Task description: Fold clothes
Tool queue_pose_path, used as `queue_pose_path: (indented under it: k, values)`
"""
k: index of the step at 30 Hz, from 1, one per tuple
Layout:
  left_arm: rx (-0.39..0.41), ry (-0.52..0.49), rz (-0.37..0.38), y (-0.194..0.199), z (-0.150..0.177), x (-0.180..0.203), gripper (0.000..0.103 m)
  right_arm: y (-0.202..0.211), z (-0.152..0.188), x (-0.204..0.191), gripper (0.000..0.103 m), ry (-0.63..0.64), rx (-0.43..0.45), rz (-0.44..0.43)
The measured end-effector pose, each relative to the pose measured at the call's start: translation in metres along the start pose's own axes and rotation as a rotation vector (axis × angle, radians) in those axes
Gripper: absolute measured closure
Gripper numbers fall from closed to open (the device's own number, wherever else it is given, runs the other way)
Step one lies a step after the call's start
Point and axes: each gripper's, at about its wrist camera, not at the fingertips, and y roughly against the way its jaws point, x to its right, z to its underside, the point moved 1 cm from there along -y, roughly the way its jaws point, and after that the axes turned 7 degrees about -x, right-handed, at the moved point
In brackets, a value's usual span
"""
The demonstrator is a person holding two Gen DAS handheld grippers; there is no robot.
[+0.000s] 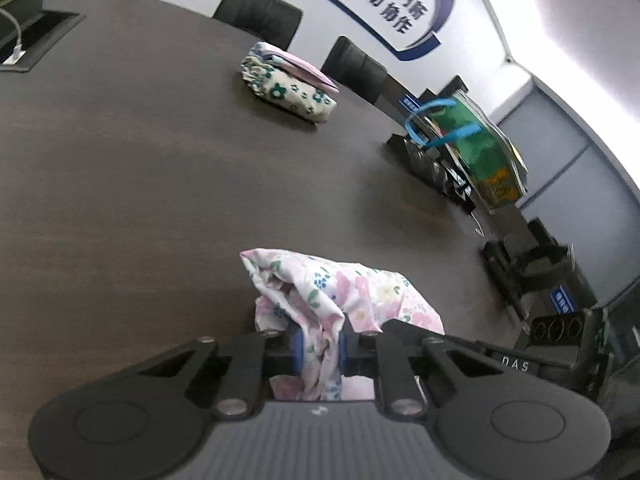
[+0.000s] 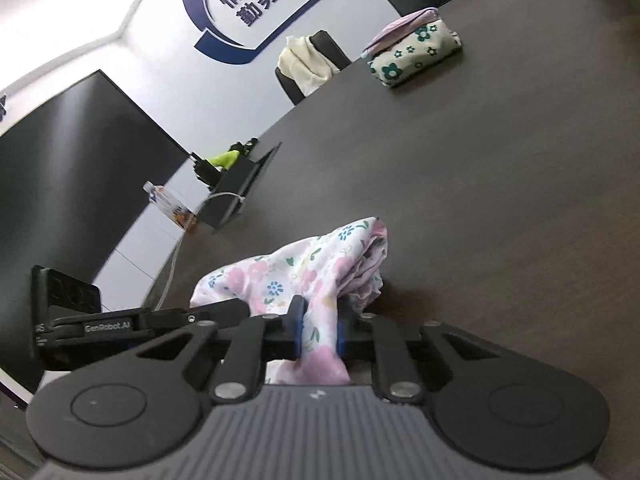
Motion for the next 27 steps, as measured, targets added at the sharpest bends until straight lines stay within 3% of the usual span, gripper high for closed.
queue_pose_path:
  k: [6, 14, 20, 27]
  values:
    - [0.045, 0.001, -0.012, 0.014, -0.061, 0.01, 0.09, -0.004, -0.054, -0.018, 0.09, 0.04, 0.05, -0.041]
    - [0.142, -0.117, -0.016, 0.006, -0.203, 0.067, 0.09, 0.01, -0.194, -0.033, 0.09, 0.099, 0.182, -0.067]
    - [0.166, -0.122, 0.051, -0.037, -0.312, 0.069, 0.09, -0.005, -0.309, -0.023, 0.09, 0.134, 0.208, -0.017]
    - [0.157, 0.011, 0.072, -0.115, -0.395, 0.024, 0.09, -0.073, -0.415, 0.026, 0.09, 0.107, 0.124, 0.038]
